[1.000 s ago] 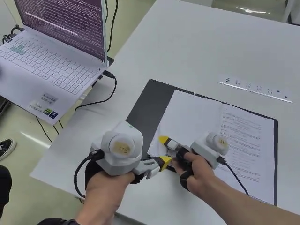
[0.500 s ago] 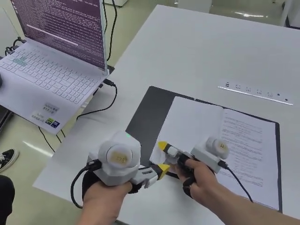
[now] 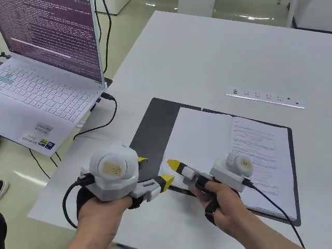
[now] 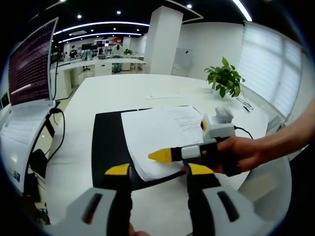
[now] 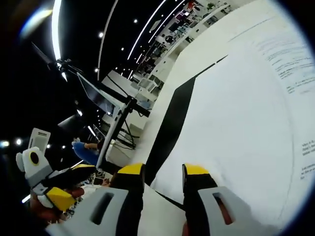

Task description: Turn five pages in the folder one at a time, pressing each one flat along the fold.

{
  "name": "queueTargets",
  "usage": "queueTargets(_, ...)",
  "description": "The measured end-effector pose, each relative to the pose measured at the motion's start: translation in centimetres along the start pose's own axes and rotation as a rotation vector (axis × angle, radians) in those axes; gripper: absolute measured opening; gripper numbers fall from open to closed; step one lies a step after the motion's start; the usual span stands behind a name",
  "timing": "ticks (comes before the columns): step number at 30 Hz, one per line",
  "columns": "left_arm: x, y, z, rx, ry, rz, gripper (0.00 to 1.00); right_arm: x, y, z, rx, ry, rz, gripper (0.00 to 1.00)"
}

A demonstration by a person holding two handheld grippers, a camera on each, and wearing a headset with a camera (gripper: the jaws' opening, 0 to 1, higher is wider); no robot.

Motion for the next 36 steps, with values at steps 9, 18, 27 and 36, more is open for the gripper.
queueTargets(9, 1.0, 0.1, 0.1, 0.036, 0.05, 0.025, 0.31, -5.0, -0.8, -0.8, -0.048, 0.03, -0.038, 0.3)
queueTargets(18, 3.0, 1.2, 0.7, 0.066, 0.077, 0.073, 0.2, -9.9, -2.3, -3.1, -0.042, 0.108, -0.1, 0.28)
queueTargets(27, 5.6, 3.0, 1.0, 0.082, 0.116, 0.104, 0.08, -12.6, -2.4, -3.8, -0.025, 0.143, -0.131, 0.28)
queueTargets(36, 8.0, 4.9, 1.9, 0.079, 0.116, 0.154, 0.02, -15.2, -2.4, -4.9, -0.014, 0.176, -0.16, 0.28)
Point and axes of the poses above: the centre of the closed fingertips' face, and the gripper's own axes: x roughly forward along the fingers, z roughly to its left, y roughly out of its underside, the point moved 5 cm from there along -x, roughly backward along the fingers, and after that the axes turned 8 degrees about -z, right-handed, at the moved point
